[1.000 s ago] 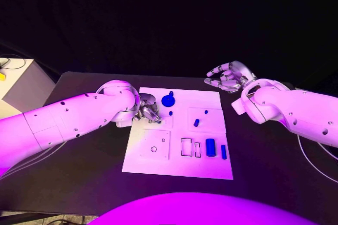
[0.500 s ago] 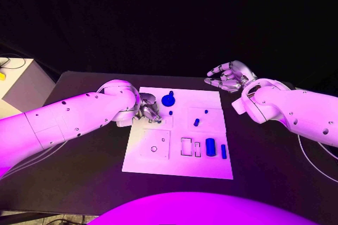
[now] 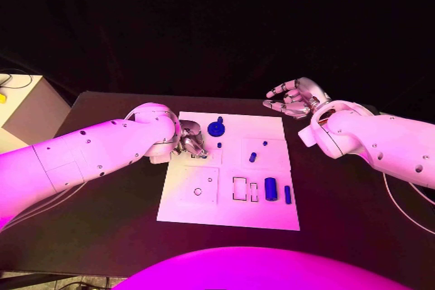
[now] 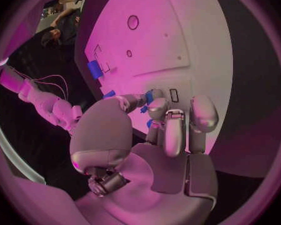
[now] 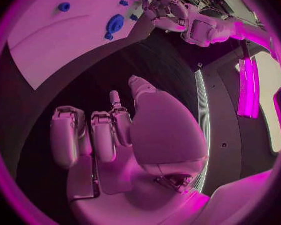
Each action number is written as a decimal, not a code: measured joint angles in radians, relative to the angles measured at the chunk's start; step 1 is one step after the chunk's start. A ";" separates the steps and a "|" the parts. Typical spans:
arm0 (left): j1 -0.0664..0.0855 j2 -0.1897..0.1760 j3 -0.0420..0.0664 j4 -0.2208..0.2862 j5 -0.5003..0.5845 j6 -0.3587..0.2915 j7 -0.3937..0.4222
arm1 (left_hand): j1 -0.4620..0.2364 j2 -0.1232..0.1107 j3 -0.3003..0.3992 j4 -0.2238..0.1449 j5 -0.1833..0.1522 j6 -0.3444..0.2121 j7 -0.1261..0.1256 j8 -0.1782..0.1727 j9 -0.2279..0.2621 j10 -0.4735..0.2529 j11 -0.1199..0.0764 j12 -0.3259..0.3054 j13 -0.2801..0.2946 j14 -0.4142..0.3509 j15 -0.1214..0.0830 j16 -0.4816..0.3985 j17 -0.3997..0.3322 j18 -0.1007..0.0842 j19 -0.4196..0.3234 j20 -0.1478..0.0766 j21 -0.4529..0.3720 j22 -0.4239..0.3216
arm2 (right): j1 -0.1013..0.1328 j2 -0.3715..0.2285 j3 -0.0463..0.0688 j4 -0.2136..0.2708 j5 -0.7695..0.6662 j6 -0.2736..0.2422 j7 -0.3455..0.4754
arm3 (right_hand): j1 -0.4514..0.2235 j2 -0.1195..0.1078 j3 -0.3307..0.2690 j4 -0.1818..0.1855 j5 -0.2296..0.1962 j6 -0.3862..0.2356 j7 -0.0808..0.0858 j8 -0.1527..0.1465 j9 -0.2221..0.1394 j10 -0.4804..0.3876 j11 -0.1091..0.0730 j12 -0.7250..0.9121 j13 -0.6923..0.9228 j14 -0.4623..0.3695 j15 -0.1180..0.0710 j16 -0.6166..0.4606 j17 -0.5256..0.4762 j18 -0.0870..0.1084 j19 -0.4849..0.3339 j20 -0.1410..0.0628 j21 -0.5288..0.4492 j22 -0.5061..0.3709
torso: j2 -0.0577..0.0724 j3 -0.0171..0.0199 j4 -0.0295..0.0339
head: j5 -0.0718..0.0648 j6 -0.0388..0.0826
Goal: Assemble the parts on the task board
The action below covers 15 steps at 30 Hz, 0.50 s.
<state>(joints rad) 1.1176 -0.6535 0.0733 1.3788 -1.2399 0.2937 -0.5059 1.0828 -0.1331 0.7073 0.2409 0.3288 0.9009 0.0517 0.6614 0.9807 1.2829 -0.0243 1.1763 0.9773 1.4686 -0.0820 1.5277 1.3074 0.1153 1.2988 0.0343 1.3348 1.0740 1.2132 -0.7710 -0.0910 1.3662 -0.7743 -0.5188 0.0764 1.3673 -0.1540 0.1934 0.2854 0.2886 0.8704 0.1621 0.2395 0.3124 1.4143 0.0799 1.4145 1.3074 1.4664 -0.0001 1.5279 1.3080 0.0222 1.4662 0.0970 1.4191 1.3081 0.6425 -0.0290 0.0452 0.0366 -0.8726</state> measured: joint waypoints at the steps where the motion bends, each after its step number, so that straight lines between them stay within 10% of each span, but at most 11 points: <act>1: 0.000 0.000 0.000 0.000 0.000 0.001 0.000 | 0.000 0.000 0.000 0.000 0.000 0.000 0.000 0.000 0.000 0.000 0.000 0.000 0.000 0.000 0.000 0.000 0.000 0.000 0.000 0.000 0.000 0.000 | 0.000 0.000 0.000 0.000 0.000 0.000 0.000 | 0.000 0.000 0.000 0.000 0.000 0.000 0.000 0.000 0.000 0.000 0.000 0.000 0.000 0.000 0.000 0.000 0.000 0.000 0.000 0.000 0.000 0.000 | 0.000 0.0000 0.0000 | 0.000 0.000; 15: 0.001 0.009 0.001 -0.007 0.000 0.008 -0.003 | 0.000 0.000 0.000 0.000 -0.003 0.006 -0.002 0.000 0.002 0.000 0.000 0.000 0.000 0.000 0.000 0.000 0.000 0.000 0.000 0.000 0.000 0.002 | 0.000 -0.001 0.000 0.000 0.000 0.000 0.000 | 0.000 0.000 0.000 0.000 0.000 0.000 0.000 0.000 0.000 0.000 0.000 0.000 0.000 0.000 0.000 0.000 0.000 0.000 0.000 0.000 0.000 0.000 | 0.000 0.0006 0.0003 | 0.000 0.000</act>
<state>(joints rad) 1.1183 -0.6447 0.0746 1.3715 -1.2399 0.3022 -0.5093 1.0826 -0.1332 0.7072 0.2408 0.3255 0.9065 0.0501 0.6618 0.9831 1.2831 -0.0241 1.1762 0.9774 1.4686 -0.0819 1.5277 1.3074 0.1154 1.2988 0.0342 1.3348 1.0757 1.2132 -0.7715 -0.0910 1.3666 -0.7743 -0.5187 0.0766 1.3673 -0.1540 0.1934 0.2854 0.2886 0.8704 0.1621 0.2395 0.3124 1.4143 0.0799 1.4145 1.3074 1.4663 -0.0001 1.5279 1.3078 0.0222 1.4662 0.0969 1.4191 1.3079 0.6425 -0.0285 0.0454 0.0369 -0.8727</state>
